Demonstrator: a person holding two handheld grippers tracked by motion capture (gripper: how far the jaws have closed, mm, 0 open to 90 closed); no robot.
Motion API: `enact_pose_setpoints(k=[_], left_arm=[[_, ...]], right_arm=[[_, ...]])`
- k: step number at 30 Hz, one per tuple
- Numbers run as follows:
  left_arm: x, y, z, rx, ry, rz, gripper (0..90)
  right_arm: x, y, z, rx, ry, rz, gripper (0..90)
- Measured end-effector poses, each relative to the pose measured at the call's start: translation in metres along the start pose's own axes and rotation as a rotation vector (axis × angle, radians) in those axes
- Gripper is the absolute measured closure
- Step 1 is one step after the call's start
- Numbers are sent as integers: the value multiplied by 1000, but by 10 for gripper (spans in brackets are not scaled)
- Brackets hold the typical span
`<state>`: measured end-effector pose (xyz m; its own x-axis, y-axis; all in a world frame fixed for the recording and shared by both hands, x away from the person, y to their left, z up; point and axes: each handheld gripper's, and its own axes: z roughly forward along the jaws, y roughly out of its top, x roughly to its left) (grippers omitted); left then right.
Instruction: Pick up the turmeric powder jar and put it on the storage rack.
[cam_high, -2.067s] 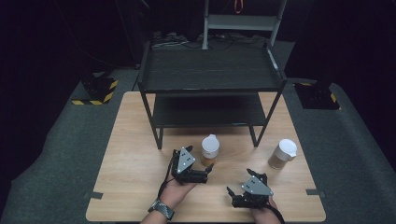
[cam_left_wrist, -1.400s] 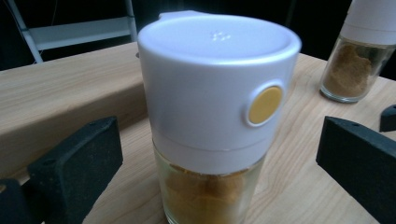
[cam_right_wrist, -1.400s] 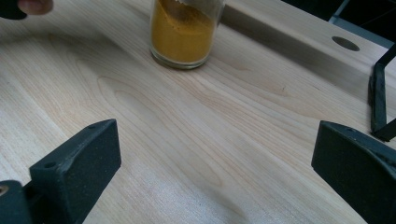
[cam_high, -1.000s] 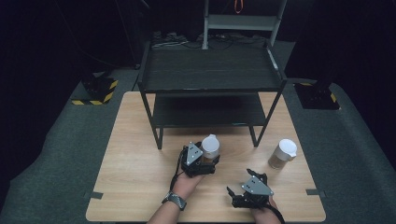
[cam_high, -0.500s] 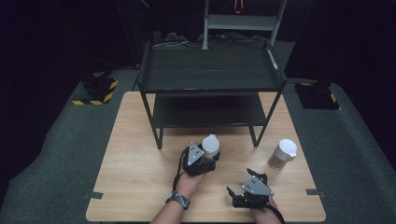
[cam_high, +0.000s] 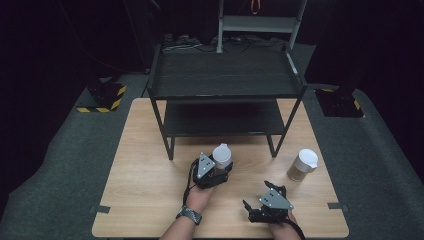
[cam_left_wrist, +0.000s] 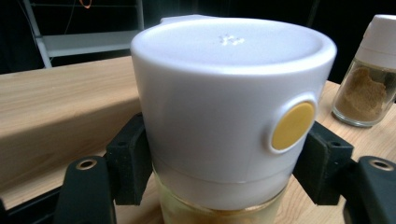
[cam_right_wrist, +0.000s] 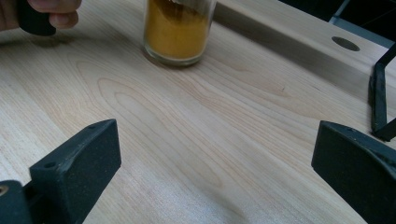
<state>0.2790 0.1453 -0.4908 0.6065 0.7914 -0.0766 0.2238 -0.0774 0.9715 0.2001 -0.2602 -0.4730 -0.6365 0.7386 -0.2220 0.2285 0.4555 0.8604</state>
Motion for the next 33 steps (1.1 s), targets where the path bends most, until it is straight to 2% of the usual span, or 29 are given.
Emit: enact_pose_setpoints(k=[4,7,18,28,33], left_arm=[[1,2,-4,-5,-5,2,305],[-1,6,-10,-9,-2,33,305],[-2,16,-34,-41,-11,57,305],[1,24,-57,-64,-19,68,305],[3,27,-70,-77,-13,60,305]], right_arm=[[0,0,0,0,0,2,6],[0,0,0,0,1,2,6],[0,0,0,0,0,0,6],[0,0,0,1,-2,-1,6],[1,0,0,0,-2,-2,6]])
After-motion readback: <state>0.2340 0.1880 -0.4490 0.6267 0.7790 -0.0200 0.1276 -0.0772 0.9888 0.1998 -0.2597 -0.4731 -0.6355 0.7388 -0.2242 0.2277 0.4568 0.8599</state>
